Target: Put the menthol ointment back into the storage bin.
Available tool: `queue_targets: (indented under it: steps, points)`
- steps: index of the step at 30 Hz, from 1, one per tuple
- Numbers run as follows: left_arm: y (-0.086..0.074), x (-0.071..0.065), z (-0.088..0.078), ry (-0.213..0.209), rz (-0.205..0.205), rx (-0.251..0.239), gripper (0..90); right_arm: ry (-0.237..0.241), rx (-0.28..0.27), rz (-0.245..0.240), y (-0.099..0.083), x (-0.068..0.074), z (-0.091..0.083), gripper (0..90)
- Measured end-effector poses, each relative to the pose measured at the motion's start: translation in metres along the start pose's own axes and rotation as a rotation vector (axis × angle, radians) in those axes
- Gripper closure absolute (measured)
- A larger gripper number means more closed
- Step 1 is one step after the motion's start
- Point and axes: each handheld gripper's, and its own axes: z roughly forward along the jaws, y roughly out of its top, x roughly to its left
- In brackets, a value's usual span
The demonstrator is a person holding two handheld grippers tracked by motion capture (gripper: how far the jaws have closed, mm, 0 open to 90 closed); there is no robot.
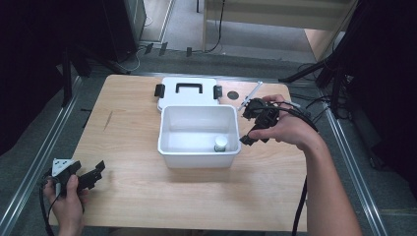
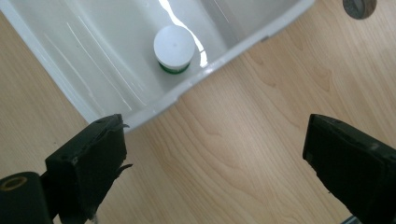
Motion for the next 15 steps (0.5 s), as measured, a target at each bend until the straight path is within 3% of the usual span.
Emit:
queue_targets:
  steps: [15]
  points:
    - [0.0, 0.0, 0.0, 0.004, 0.002, 0.0, 14.6, -0.01, -0.066, 0.183, -0.066, -0.02, 0.013, 6.4]
